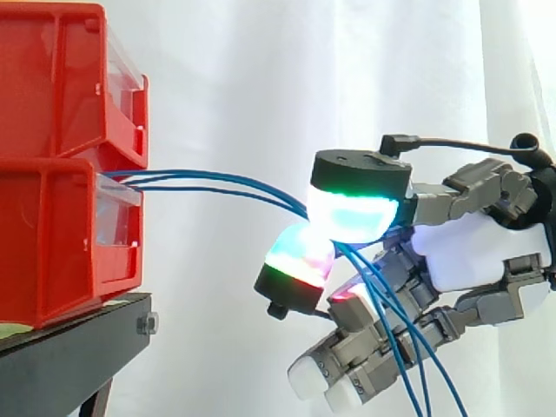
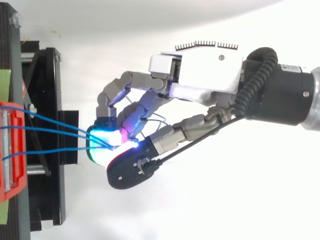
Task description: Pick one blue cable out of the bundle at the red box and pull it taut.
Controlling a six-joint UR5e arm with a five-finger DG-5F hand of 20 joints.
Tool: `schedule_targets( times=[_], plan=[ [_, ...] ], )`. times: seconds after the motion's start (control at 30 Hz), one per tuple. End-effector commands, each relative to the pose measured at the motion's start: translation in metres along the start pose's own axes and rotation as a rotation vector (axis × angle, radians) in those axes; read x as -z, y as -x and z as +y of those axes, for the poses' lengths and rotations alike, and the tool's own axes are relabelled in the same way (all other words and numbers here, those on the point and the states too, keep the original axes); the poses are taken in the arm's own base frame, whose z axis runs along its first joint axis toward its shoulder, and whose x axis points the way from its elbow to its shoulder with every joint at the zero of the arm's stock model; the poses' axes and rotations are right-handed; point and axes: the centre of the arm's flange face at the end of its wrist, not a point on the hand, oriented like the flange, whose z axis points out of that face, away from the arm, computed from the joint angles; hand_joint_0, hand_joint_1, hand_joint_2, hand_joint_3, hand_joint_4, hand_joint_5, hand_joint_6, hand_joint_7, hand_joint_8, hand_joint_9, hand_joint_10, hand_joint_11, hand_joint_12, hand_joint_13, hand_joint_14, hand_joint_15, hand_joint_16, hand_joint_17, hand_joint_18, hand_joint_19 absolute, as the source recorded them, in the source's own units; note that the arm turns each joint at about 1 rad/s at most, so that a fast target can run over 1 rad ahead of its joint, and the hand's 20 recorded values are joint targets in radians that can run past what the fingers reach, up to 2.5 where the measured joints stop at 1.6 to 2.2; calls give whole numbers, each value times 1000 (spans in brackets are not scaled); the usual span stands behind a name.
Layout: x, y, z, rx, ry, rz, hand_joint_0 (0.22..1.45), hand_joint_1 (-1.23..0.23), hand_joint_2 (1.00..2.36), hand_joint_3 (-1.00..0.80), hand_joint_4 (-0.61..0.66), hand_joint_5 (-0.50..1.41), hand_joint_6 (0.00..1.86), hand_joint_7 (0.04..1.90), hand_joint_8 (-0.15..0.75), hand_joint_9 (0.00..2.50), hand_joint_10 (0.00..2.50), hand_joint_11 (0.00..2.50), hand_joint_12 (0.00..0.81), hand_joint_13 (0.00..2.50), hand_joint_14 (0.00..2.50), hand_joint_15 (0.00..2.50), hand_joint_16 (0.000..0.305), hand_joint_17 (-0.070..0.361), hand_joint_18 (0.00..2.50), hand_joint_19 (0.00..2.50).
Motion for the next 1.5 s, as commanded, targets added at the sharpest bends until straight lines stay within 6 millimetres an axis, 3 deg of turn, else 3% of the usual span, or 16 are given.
schedule_targets(
  times=[0.0, 0.17, 0.33, 0.4, 0.53, 0.77, 0.9, 0.97, 1.13, 1.3, 1.47],
  plan=[
    [0, 0, 0, -6, 0, 1, 784, -856, 1000, -500, -11, -199, 945, 916, 321, 1035, 12, 1023, 372, 680, 11, 282, 46, 104, 646, 87],
    [0, 0, 0, -21, 2, -2, 595, -926, 1000, -500, 71, -191, 951, 918, 326, 1041, 11, 1044, 379, 686, 10, 308, 46, 104, 653, 138],
    [0, 0, 0, -21, 2, -2, 467, -762, 1000, -500, 118, -184, 951, 868, 371, 1056, 8, 1004, 419, 694, 9, 318, 55, 123, 683, 173],
    [0, 1, 0, -22, 3, -3, 488, -651, 1000, -500, 114, -185, 947, 880, 368, 1052, 10, 995, 416, 680, 10, 318, 54, 121, 668, 187],
    [0, 0, 1, -21, 5, -2, 567, -570, 1000, -500, 100, -188, 940, 914, 349, 1032, 12, 1000, 394, 658, 12, 330, 49, 111, 624, 222],
    [0, 0, 1, -22, 5, -2, 662, -723, 1013, -305, 24, -185, 950, 968, 346, 1048, 11, 1023, 384, 688, 11, 326, 48, 108, 647, 206],
    [0, 0, 1, -22, 4, 0, 726, -771, 1012, -317, -67, -193, 964, 1039, 341, 1031, 14, 1012, 380, 699, 11, 321, 47, 106, 661, 181],
    [-1, 1, 2, -23, 6, -2, 779, -796, 1010, -358, -91, -194, 953, 1254, 339, 1034, 12, 1005, 374, 703, 11, 324, 47, 105, 647, 184],
    [-1, 0, 4, -23, 9, 0, 849, -806, 1003, -465, -156, -200, 965, 1348, 308, 1056, 12, 989, 364, 707, 11, 336, 45, 102, 610, 204],
    [-1, 0, 4, -22, 10, -2, 870, -814, 1000, -500, -261, -204, 973, 1237, 198, 1047, 13, 921, 346, 709, 11, 322, 43, 97, 610, 174],
    [-2, 1, 3, -23, 10, -3, 816, -859, 1000, -500, -192, -205, 972, 1002, 184, 1038, 9, 929, 339, 712, 10, 302, 42, 94, 669, 85]
  ],
)
